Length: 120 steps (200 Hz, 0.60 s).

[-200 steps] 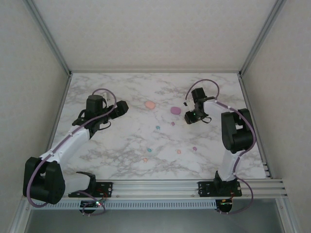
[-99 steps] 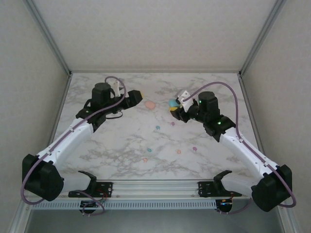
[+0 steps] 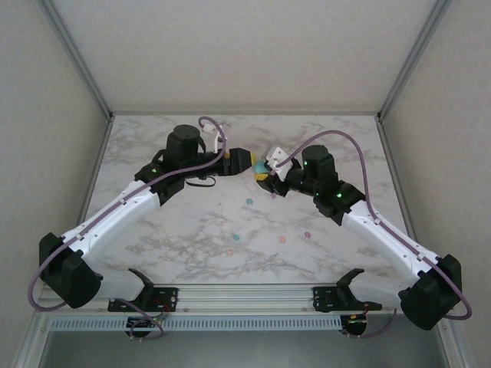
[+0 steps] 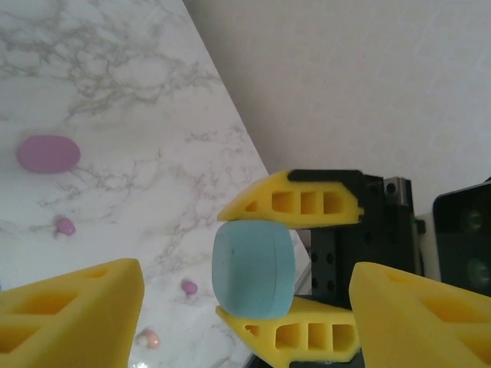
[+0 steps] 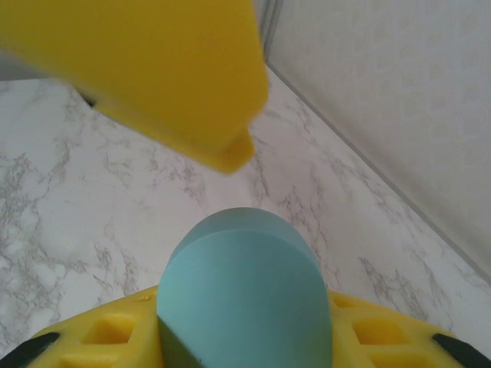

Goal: Insert the wireless bluetooth earbuds into the charging case

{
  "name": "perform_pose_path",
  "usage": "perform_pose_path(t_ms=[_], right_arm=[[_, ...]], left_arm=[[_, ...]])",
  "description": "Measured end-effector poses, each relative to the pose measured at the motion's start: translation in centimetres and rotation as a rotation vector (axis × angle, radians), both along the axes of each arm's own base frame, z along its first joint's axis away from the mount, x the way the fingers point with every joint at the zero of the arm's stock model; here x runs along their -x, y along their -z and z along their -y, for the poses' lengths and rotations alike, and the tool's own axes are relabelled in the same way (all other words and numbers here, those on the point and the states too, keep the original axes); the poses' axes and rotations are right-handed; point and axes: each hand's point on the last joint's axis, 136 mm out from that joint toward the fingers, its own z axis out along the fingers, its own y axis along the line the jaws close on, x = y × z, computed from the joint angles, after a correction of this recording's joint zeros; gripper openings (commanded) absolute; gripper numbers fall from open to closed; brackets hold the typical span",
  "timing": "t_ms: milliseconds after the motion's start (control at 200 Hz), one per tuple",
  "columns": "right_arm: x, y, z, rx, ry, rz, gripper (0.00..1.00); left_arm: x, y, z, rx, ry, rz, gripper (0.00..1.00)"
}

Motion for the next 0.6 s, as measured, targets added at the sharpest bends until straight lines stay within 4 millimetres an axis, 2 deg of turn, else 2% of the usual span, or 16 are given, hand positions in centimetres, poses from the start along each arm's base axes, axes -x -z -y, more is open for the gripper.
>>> perform_pose_path(t_ms=[235,460,601], right_arm=[[-0.2,0.3,-0.5,0.005,-0.008,-0.007,0.27],[-0.1,0.1,-0.8,0.0,-0.017,-0.003,0.27],[-0.1,0.0,-0.8,-0.005,-0.019,0.0,0.3]], left_arm=[[0.9,1.6,1.1,-0.039,0.062,-0.037,0.62],[0.8,1.7,1.6,-0.05,0.082,-0.037,0.46],[0.8,1.9,1.7,-0.051,0.089,-0.051,0.28]])
